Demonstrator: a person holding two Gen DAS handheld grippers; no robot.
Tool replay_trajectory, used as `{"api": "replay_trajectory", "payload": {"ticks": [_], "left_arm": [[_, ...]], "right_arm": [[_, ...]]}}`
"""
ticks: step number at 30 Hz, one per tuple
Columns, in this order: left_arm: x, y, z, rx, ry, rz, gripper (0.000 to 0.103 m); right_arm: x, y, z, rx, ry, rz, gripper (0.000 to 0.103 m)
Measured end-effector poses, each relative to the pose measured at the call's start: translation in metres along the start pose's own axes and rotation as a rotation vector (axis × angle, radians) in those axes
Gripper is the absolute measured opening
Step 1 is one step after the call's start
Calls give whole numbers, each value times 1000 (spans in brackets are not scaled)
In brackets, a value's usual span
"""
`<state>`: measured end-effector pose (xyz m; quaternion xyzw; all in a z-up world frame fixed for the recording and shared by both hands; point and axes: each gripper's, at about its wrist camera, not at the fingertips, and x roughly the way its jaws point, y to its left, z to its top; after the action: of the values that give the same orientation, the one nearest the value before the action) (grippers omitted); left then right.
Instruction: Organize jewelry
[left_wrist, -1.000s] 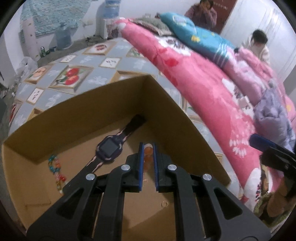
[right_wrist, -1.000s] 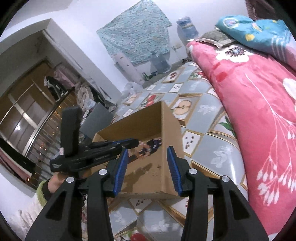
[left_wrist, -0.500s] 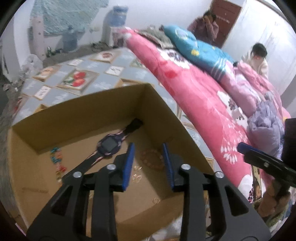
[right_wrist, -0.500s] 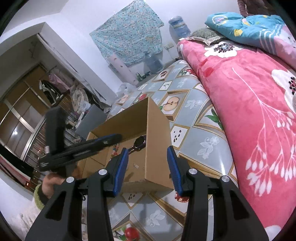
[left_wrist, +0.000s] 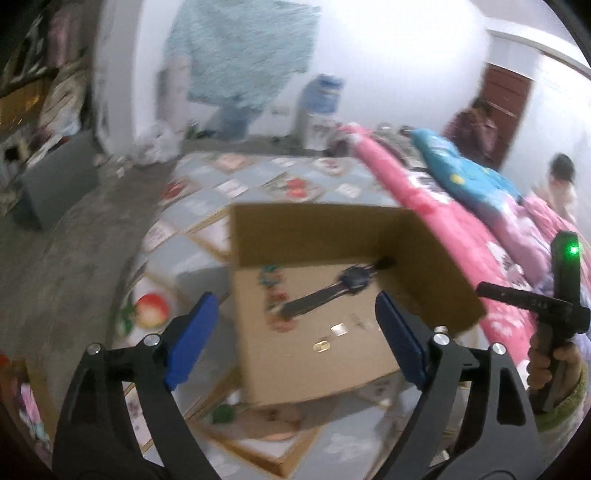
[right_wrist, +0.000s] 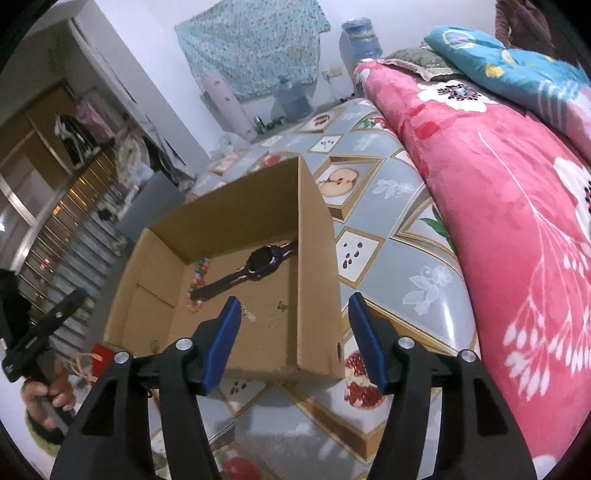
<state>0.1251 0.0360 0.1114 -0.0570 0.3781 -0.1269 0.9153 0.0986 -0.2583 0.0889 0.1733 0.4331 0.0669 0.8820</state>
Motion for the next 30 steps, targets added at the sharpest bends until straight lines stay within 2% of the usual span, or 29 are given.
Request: {"api": "replay_trajectory", "payload": {"ticks": [2, 6, 9, 12, 21, 30], "left_arm": [[11, 20, -6, -41, 27, 36, 84], [40, 42, -15, -104, 106, 60, 84], [58, 52, -20, -166, 154, 2, 84], [71, 55, -26, -213, 207, -60, 84], [90, 26, -38, -201, 274, -144, 84], [89, 17, -37, -180, 278, -69, 84]], "right_arm": [[14, 3, 4, -3, 20, -29, 60], [34, 7, 7, -2, 63, -56, 60], [41, 12, 4, -3, 93, -24, 60], [41, 18, 1, -26, 93, -43, 60], [42, 17, 1, -30, 107, -31, 60], [40, 15, 0, -10, 119, -5, 60]]}}
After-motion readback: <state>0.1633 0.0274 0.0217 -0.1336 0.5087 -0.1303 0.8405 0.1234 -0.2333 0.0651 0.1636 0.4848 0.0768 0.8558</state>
